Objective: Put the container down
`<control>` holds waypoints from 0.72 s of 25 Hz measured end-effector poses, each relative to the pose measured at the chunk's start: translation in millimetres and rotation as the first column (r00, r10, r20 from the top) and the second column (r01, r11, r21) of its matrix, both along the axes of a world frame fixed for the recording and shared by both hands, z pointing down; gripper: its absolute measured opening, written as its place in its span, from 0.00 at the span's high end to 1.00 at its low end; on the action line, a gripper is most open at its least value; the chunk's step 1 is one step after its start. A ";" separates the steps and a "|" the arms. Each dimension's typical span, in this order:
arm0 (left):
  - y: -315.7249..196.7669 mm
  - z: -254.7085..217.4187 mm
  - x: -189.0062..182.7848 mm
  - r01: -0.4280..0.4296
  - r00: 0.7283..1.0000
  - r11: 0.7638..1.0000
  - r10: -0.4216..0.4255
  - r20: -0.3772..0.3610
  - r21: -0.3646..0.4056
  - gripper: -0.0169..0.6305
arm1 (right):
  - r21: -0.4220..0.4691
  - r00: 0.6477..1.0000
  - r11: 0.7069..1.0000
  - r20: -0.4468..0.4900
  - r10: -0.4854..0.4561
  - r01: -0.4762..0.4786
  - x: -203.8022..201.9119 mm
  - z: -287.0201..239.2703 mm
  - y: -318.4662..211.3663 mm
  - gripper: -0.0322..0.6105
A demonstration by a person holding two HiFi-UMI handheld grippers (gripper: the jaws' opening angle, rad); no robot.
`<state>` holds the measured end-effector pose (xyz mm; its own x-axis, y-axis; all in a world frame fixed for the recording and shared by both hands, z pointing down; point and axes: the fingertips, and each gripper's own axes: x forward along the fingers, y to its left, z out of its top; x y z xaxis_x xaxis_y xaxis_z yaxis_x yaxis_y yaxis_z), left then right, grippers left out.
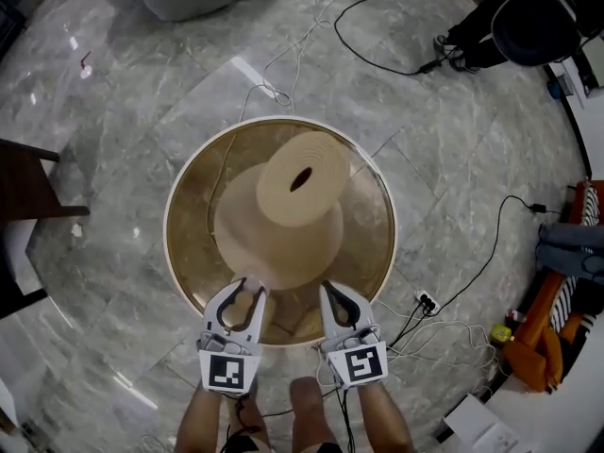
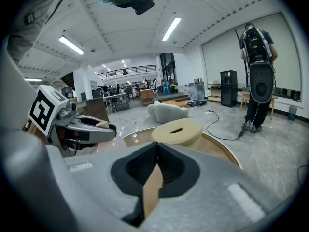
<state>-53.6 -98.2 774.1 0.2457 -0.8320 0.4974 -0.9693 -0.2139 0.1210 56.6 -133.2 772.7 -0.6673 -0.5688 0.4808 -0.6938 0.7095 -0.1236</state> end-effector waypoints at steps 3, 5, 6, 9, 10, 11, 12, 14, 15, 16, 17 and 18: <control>-4.3 20.2 4.3 -0.004 1.000 1.000 0.004 -0.004 -0.006 0.77 | -0.011 1.000 1.000 -0.002 0.003 -0.004 4.0 21.8 -1.5 0.95; -5.7 32.9 6.7 -0.020 1.000 1.000 0.020 0.009 -0.009 0.77 | -0.017 1.000 1.000 0.000 0.011 -0.011 6.5 34.1 -2.0 0.95; -6.0 38.9 7.1 -0.029 0.999 0.999 0.029 0.018 -0.014 0.77 | -0.020 1.000 1.000 0.003 0.015 -0.015 6.9 39.2 -2.2 0.95; -8.1 54.3 7.9 -0.032 0.999 0.999 0.032 0.027 -0.020 0.77 | -0.026 1.000 0.999 0.004 0.020 -0.019 8.3 53.6 -3.1 0.95; -8.6 58.7 8.3 -0.025 0.999 0.999 0.026 0.021 -0.024 0.77 | -0.028 1.000 0.999 0.004 0.021 -0.021 9.2 57.8 -3.3 0.95; -8.7 62.8 8.8 -0.021 1.000 0.999 0.022 0.017 -0.030 0.77 | -0.030 1.000 0.999 0.004 0.024 -0.024 10.3 61.6 -3.4 0.95; -8.7 66.5 9.6 -0.022 1.000 0.999 0.023 0.016 -0.035 0.77 | -0.033 1.000 0.999 0.004 0.029 -0.028 11.7 65.2 -3.4 0.95; -8.6 72.7 11.3 -0.026 1.000 0.999 0.027 0.016 -0.038 0.77 | -0.039 0.999 0.998 0.002 0.039 -0.039 14.9 71.4 -3.4 0.95; -8.6 75.4 11.8 -0.027 1.000 0.999 0.027 0.015 -0.038 0.77 | -0.040 0.999 0.998 0.001 0.045 -0.044 16.3 74.1 -3.4 0.95; -8.4 78.1 11.8 -0.027 0.999 0.999 0.028 0.016 -0.039 0.77 | -0.038 0.999 0.998 0.002 0.050 -0.050 17.8 76.5 -3.5 0.95; -8.0 80.4 11.5 -0.025 1.000 0.999 0.025 0.015 -0.040 0.77 | -0.033 0.999 0.998 0.003 0.055 -0.055 19.5 78.6 -3.5 0.95; -7.5 82.4 10.9 -0.018 1.000 0.999 0.018 0.010 -0.042 0.77 | -0.028 0.998 0.998 0.003 0.059 -0.059 21.3 80.4 -3.3 0.95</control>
